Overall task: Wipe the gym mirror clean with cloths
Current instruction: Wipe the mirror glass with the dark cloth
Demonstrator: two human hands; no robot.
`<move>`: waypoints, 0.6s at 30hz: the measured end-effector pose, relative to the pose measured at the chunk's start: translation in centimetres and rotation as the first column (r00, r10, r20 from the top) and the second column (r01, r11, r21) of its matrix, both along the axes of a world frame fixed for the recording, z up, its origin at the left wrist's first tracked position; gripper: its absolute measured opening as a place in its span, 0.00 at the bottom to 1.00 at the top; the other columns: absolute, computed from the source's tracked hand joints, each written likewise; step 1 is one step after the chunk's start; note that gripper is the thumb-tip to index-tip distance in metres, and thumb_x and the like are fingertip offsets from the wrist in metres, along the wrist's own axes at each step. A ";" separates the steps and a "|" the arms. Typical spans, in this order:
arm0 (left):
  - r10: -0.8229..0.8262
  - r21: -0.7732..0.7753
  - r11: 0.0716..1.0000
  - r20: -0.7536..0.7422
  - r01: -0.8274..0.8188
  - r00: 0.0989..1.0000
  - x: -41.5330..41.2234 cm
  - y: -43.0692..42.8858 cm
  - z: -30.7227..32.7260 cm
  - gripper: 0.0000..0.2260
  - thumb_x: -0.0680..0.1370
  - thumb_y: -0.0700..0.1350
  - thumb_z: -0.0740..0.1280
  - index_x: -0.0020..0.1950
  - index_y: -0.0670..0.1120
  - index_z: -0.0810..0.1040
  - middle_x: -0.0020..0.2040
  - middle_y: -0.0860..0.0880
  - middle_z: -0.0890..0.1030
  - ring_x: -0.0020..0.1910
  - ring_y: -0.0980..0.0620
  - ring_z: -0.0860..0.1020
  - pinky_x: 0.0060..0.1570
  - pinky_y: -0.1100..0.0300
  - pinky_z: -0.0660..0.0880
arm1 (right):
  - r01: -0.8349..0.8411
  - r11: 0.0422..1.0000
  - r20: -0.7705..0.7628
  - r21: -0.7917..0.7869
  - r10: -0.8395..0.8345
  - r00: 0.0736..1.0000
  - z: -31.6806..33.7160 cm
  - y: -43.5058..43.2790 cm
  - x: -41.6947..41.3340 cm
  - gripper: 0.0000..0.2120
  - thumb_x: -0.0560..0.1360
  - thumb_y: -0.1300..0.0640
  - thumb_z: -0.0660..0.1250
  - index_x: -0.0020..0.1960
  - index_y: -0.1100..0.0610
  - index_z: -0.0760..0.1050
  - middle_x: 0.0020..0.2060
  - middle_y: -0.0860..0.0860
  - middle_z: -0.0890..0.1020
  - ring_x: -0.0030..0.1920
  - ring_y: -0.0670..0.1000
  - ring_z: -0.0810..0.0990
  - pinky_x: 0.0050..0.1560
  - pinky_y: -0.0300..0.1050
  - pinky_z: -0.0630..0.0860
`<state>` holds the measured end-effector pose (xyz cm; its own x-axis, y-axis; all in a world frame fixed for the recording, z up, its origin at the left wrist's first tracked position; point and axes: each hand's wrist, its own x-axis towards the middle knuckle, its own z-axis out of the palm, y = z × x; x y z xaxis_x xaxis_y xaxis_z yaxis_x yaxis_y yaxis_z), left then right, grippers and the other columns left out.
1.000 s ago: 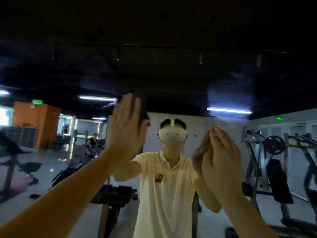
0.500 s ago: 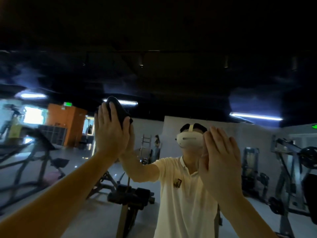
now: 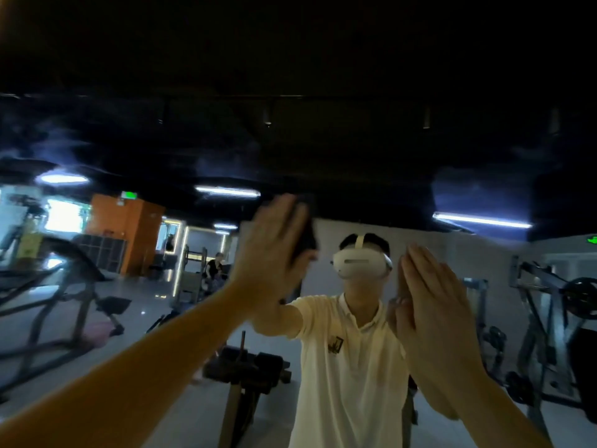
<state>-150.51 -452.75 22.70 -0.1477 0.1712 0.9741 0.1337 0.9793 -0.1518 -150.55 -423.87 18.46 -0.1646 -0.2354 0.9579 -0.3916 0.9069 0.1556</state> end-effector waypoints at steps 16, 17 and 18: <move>-0.070 0.311 0.946 -0.070 0.088 0.995 -1.5 4.3 1.3 0.35 0.85 0.61 0.49 0.85 0.40 0.49 0.84 0.37 0.51 0.84 0.39 0.48 0.82 0.44 0.43 | -0.034 0.999 0.085 0.040 0.030 0.996 -0.1 1.1 0.7 0.32 0.80 0.50 0.48 0.82 0.59 0.58 0.82 0.52 0.58 0.82 0.49 0.54 0.82 0.54 0.54; -0.089 0.264 0.959 -0.065 0.103 0.994 -1.5 6.7 1.4 0.34 0.86 0.61 0.49 0.85 0.40 0.49 0.84 0.37 0.50 0.84 0.39 0.47 0.82 0.44 0.43 | -0.039 0.998 0.085 0.042 0.036 0.996 -0.1 1.8 0.9 0.32 0.80 0.51 0.48 0.82 0.59 0.58 0.82 0.51 0.58 0.82 0.49 0.54 0.82 0.54 0.54; -0.105 0.222 0.968 -0.056 0.115 0.993 -1.6 9.0 1.4 0.34 0.86 0.61 0.50 0.85 0.40 0.49 0.84 0.38 0.49 0.84 0.40 0.46 0.82 0.44 0.43 | -0.039 0.998 0.082 0.042 0.036 0.996 -0.1 2.8 1.2 0.32 0.80 0.51 0.47 0.82 0.59 0.58 0.82 0.52 0.59 0.82 0.49 0.54 0.82 0.54 0.54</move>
